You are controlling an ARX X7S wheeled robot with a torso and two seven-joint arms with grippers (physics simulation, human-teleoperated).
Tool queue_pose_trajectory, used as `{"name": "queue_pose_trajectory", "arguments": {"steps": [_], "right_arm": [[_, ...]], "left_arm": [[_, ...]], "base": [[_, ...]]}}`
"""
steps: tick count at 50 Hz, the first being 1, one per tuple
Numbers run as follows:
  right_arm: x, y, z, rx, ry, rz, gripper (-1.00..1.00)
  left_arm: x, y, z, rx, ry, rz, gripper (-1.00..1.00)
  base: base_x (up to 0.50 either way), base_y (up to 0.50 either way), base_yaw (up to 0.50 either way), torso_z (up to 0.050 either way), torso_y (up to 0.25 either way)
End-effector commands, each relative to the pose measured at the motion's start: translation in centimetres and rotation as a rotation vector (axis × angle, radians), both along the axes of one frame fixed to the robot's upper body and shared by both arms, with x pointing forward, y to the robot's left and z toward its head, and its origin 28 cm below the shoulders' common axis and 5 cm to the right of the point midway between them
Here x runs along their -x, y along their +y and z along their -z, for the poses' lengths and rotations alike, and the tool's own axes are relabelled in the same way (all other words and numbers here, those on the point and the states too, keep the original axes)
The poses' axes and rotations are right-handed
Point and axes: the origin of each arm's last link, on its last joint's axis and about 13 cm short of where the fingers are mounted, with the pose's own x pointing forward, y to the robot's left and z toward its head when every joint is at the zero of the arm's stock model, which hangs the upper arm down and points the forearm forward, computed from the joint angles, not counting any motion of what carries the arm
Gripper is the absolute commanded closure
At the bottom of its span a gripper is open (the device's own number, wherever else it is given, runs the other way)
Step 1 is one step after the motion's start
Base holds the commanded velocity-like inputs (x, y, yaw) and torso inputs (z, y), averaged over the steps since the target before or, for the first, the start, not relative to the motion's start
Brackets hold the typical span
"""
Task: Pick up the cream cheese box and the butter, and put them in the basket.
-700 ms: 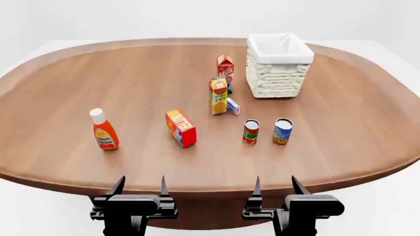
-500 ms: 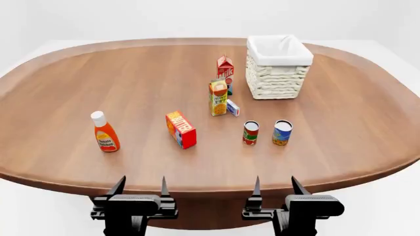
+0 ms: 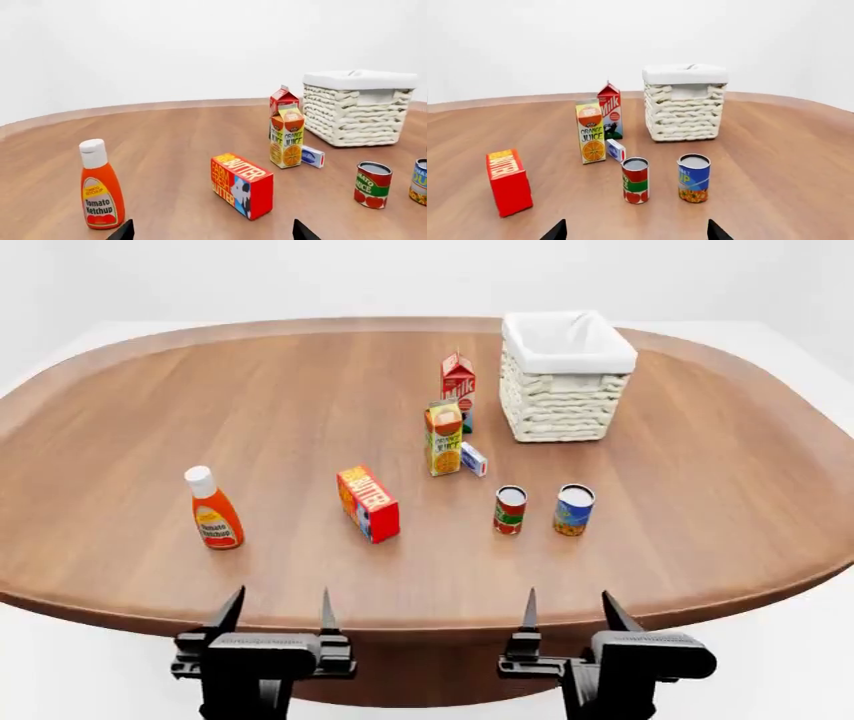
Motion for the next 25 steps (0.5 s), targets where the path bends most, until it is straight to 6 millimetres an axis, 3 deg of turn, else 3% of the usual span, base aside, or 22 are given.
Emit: {"name": "queue_pose_trajectory", "arguments": {"steps": [1, 9, 13, 25], "right_arm": [[-0.3, -1.3, -5.2, -0.043, -0.203, 0.08, -1.0], [0.5, -2.5, -10.7, -0.018, -0.485, 0.166, -1.0], [1.0, -2.6, -12.3, 0.01, -0.562, 0.182, -1.0], [1.8, -2.8, -14.3, -0.001, -0.697, 0.194, -1.0]], "left_arm": [[0.6, 1.7, -5.1, -0.045, -0.253, -0.107, -1.0], [2.5, 4.0, -10.2, -0.045, -0.508, -0.272, -1.0], [3.4, 4.5, -11.6, -0.037, -0.578, -0.306, -1.0], [3.7, 5.4, -12.4, -0.045, -0.616, -0.353, -1.0]], "base": [[0.0, 0.0, 0.0, 0.0, 0.0], [0.0, 0.0, 0.0, 0.0, 0.0], [0.0, 0.0, 0.0, 0.0, 0.0], [0.0, 0.0, 0.0, 0.0, 0.0]]}}
